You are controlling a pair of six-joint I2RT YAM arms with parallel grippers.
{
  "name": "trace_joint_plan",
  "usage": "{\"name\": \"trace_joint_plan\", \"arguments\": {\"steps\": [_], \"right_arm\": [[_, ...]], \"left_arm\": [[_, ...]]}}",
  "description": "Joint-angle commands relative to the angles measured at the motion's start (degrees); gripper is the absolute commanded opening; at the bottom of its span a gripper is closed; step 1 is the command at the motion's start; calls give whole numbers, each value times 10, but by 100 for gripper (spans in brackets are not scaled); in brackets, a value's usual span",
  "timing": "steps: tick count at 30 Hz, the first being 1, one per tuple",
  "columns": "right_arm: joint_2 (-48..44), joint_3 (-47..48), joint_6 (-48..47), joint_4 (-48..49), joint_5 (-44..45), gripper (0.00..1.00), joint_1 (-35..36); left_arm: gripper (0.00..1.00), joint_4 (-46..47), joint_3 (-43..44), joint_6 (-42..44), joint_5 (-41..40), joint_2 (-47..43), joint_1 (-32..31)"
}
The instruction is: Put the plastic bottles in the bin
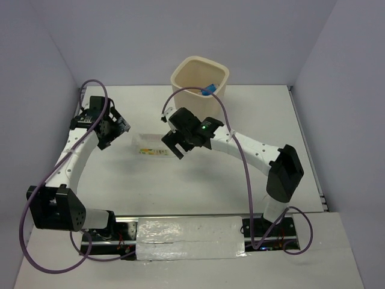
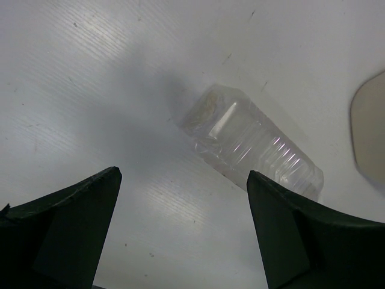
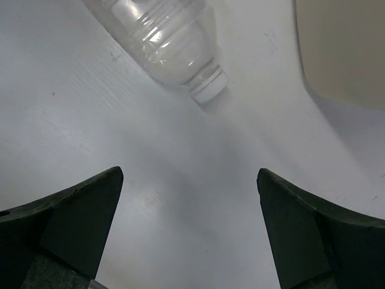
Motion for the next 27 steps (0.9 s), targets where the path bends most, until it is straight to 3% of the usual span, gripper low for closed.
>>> {"name": "trace_joint_plan", "arguments": {"steps": [1, 6, 13, 27], "right_arm": [[45, 23, -50, -19, -31, 100, -12], [57, 19, -53, 33, -108, 100, -38], [136, 63, -105, 40, -128, 99, -67], [207, 125, -218, 5, -142, 97, -77]], "left_arm": [[99, -6, 32, 23, -10, -24, 15], [99, -3, 31, 27, 2, -33, 25], [99, -8, 22, 35, 3, -32, 37], [99, -9, 16, 42, 6, -39, 52]]}}
